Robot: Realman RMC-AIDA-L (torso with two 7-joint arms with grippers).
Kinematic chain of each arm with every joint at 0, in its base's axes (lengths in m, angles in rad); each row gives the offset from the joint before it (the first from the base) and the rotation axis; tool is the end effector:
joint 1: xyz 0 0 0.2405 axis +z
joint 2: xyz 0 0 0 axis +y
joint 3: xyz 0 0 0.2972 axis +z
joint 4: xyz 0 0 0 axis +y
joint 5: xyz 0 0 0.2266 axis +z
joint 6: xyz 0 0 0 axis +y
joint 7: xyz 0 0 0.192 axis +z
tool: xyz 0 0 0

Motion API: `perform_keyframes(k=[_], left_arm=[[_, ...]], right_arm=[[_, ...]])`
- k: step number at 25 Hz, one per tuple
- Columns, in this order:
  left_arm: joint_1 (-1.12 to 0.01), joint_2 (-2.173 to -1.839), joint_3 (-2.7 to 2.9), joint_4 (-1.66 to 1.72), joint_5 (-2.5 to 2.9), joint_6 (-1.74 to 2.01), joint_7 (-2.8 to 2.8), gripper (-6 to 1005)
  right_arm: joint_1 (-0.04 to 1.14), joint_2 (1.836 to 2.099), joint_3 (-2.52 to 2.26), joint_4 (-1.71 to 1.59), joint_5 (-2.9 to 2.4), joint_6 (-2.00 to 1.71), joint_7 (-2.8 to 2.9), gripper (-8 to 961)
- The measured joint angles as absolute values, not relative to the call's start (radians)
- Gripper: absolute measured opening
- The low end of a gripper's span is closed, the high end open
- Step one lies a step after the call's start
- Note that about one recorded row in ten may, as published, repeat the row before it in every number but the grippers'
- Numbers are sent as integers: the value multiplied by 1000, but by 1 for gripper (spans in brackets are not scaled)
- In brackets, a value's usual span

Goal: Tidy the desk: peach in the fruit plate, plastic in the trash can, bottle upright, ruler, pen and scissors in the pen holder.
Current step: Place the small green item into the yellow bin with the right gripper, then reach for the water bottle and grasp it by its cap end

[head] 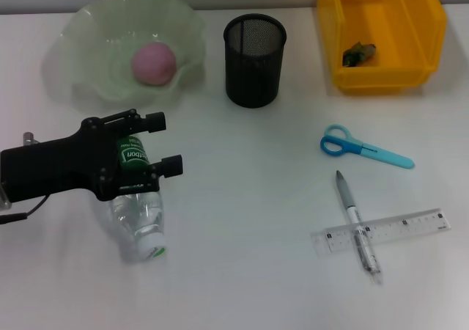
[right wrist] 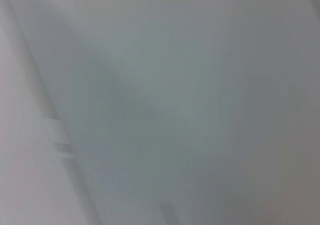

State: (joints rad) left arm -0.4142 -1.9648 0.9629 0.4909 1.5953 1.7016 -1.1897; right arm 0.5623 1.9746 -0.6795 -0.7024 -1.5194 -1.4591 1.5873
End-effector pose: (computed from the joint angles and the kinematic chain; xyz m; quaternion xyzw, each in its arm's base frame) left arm -0.2929 0.3290 -0.0390 -0.9215 -0.1686 -0.3374 0.0926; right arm 0.2419 0.4522 0.0617 -0.8348 0.2459 0.4249 0.2493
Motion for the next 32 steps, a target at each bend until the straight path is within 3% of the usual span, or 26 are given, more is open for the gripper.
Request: perform_keyframes(k=[2, 7, 8, 14, 17, 22, 25, 32], left_arm=[[-418, -1957, 963, 491, 1596, 1703, -1192, 828], [-425, -1945, 964, 491, 1597, 1709, -1204, 827], [-429, -1941, 965, 492, 1599, 1711, -1210, 827], [-475, -1927, 965, 512, 1691, 1712, -1216, 827], [-500, -1923, 966, 588, 1750, 1749, -1231, 827], [-548, -1924, 969, 762, 1865, 1825, -1228, 827], [-587, -1932, 980, 879, 1989, 1887, -1183, 827], [-653, -1981, 987, 1058, 2281, 1944, -1040, 827]], right_arm=[[546, 1928, -685, -634, -1524, -1666, 1545, 506], [524, 1915, -695, -624, -1681, -1782, 1486, 700], [520, 1917, -695, -623, -1722, -1793, 1464, 739], [524, 1974, -703, -626, -1989, -1814, 1378, 767], [527, 1985, -696, -619, -2030, -1790, 1381, 767], [530, 1979, -692, -581, -2030, -1740, 1391, 767], [538, 1979, -691, -569, -2028, -1694, 1431, 767], [544, 2010, -685, -567, -2022, -1614, 1484, 767]])
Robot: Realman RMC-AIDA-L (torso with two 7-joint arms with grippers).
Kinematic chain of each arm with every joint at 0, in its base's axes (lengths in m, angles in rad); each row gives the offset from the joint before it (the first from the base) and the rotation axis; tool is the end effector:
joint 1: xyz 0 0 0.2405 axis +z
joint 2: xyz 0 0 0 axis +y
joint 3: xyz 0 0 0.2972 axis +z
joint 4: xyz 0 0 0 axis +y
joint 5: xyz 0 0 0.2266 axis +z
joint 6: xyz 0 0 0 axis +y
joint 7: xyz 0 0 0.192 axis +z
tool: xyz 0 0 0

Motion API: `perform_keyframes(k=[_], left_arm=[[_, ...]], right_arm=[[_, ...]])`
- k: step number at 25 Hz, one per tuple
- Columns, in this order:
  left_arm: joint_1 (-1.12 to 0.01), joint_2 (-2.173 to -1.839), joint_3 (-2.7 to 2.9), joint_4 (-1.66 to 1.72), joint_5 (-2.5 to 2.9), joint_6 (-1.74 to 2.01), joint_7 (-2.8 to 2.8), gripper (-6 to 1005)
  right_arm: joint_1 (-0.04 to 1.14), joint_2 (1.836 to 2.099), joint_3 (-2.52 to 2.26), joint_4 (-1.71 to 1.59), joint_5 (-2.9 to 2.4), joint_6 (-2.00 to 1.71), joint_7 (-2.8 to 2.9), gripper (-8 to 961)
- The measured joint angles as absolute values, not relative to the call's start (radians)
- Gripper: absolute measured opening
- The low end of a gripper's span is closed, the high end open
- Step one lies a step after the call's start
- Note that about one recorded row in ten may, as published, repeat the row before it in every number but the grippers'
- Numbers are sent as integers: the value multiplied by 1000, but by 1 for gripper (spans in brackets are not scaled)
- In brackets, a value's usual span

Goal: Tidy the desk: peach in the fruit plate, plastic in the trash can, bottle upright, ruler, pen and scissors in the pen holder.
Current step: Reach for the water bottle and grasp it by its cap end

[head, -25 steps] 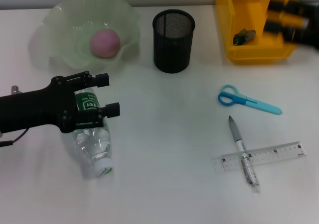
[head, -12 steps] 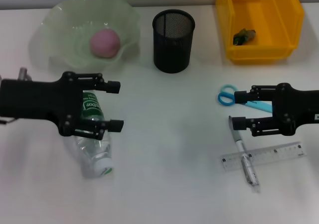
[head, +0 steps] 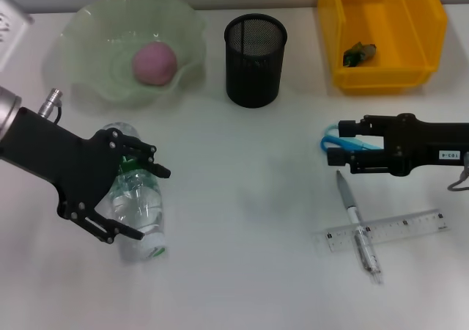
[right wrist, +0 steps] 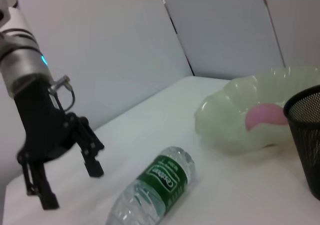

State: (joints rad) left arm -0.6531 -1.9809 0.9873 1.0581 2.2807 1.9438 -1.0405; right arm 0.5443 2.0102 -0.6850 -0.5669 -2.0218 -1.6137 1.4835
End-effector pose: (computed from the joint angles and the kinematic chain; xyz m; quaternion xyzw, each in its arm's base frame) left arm -0.2388 0.3601 -0.0128 0.9731 -0.2206 -0.0037 0.0669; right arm 0.2964 0.3702 -0.0495 -0.9277 0.2752 0.2384 0.0830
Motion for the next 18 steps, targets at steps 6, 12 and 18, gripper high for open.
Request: perform_keyframes(k=[6, 12, 18], left_arm=[[-690, -2009, 1006, 1085, 2388, 1948, -962, 827], [-645, -2065, 1200, 1250, 2455, 1939, -885, 826], [-634, -2066, 1303, 1290, 2451, 1899, -851, 826]], right_arm=[[546, 2025, -681, -566, -2012, -1637, 1492, 767], [546, 2024, -671, -566, -1989, -1635, 1504, 767], [544, 2022, -667, -571, -1975, -1644, 1519, 766]])
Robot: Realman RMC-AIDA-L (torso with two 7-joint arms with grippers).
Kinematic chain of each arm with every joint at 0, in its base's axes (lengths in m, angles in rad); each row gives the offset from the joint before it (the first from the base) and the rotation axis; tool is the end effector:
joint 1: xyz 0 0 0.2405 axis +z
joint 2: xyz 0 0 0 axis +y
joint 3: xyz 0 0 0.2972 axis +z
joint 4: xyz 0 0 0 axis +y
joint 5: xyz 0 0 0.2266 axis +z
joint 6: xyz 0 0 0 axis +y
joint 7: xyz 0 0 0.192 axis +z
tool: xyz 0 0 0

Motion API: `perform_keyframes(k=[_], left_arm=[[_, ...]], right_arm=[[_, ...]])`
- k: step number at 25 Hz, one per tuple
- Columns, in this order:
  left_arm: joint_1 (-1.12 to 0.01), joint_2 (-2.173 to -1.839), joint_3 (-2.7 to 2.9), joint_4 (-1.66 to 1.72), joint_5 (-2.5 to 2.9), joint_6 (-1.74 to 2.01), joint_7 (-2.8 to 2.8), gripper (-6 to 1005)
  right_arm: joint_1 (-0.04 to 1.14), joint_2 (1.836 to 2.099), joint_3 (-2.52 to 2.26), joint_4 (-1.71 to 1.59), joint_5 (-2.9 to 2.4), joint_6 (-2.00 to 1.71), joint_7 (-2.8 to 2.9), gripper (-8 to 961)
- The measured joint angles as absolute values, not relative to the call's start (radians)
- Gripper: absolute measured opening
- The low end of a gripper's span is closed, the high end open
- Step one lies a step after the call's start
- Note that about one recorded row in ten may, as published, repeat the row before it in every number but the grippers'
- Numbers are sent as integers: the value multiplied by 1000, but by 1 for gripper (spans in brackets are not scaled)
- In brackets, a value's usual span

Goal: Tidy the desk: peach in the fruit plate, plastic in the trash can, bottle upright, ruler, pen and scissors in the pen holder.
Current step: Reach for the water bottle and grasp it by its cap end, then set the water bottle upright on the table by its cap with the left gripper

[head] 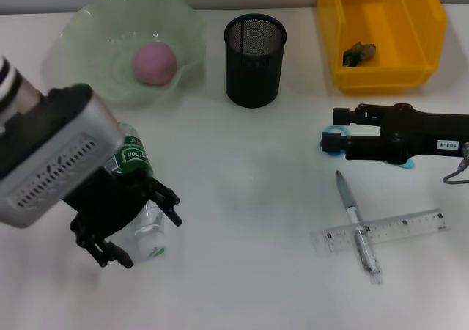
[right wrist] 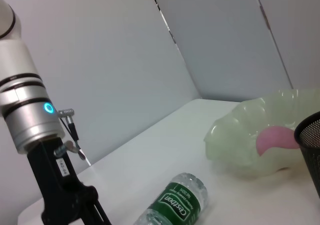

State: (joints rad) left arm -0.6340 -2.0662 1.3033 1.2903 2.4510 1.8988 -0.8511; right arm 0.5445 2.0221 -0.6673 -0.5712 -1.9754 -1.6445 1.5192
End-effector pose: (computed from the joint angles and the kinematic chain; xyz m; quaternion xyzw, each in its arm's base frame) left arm -0.2213 0.3438 -0.0569 0.8806 -0.4305 -0.1296 0.1497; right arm 0.2840 0.3709 -0.0465 -0.9147 0.2866 0.2746 0.0759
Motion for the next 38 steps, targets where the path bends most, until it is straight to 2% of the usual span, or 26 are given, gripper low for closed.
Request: perform_keyframes(k=[14, 26, 31, 38], left_arm=[[-629, -2071, 1570, 1283, 2547, 1697, -854, 825], [-619, -2073, 1619, 1298, 2581, 1678, -854, 756], [-586, -2072, 1622, 1339, 2571, 1676, -848, 527], [-571, -2072, 1540, 1387, 2499, 1748, -871, 475]], right_arm=[[540, 2023, -664, -580, -1972, -1660, 1528, 766], [529, 2017, -650, -582, -1951, -1694, 1524, 766], [519, 2016, -640, -594, -1949, -1700, 1522, 766], [514, 2016, -640, -597, -1949, -1720, 1521, 767]])
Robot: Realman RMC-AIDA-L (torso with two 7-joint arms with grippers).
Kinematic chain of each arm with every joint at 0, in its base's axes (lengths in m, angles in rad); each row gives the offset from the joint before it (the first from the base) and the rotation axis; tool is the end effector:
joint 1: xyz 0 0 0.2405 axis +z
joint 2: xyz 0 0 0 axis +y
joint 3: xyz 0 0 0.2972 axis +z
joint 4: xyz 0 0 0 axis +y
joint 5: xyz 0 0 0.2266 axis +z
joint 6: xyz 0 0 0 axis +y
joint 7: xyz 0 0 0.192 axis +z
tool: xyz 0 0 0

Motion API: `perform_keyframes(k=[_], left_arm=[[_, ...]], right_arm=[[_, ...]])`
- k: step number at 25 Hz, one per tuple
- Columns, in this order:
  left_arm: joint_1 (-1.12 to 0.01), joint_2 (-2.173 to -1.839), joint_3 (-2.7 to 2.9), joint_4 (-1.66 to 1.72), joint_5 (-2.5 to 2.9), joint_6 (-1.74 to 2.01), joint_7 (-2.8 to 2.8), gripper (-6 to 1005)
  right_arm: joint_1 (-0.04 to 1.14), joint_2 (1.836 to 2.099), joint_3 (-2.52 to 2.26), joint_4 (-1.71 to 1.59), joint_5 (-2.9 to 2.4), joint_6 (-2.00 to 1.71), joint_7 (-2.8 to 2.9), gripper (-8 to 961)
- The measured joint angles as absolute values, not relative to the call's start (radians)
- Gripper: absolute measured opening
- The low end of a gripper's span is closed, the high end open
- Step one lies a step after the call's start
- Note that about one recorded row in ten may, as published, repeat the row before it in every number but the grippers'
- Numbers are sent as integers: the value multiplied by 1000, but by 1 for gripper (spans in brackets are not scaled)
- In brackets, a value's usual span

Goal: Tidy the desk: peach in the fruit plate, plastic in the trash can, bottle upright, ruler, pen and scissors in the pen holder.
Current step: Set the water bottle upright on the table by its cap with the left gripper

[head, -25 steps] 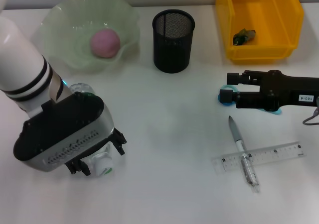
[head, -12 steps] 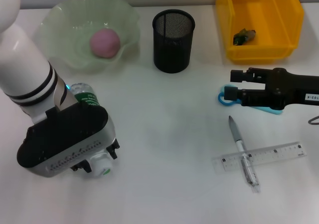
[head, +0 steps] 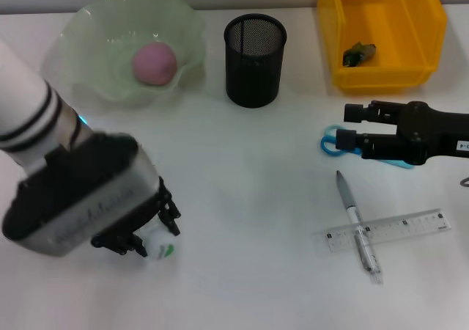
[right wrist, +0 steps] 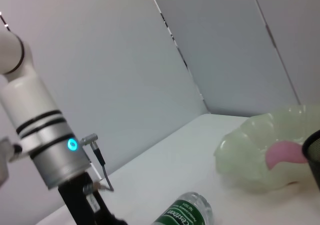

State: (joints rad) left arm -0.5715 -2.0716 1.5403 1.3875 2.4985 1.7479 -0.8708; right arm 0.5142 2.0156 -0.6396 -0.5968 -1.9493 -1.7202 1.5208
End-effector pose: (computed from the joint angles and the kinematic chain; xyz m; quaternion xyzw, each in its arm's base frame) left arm -0.2217 0.3392 -0.0855 0.8345 -0.4949 -0.1927 0.1470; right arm 0.2846 0.3599 -0.0313 -0.9089 0.2809 0.3001 0.0702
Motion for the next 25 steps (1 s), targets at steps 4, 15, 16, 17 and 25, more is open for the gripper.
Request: perform_keyframes(k=[4, 15, 16, 17, 25], left_arm=[[-628, -2070, 1385, 1373, 2407, 1856, -989, 446], [-736, -2065, 963, 1177, 2253, 1856, -1348, 446], [-748, -2065, 884, 1124, 2243, 1839, -1399, 446], [-748, -2065, 884, 1124, 2243, 1839, -1399, 447], [-756, -2053, 622, 957, 2186, 1799, -1511, 447]], right_arm=[[508, 2016, -640, -597, -1949, -1745, 1510, 767], [505, 2004, -650, -609, -1956, -1800, 1479, 767], [503, 2002, -649, -609, -1956, -1819, 1467, 767], [503, 2002, -649, -609, -1956, -1819, 1467, 767], [481, 1999, -643, -630, -1956, -1875, 1434, 767]])
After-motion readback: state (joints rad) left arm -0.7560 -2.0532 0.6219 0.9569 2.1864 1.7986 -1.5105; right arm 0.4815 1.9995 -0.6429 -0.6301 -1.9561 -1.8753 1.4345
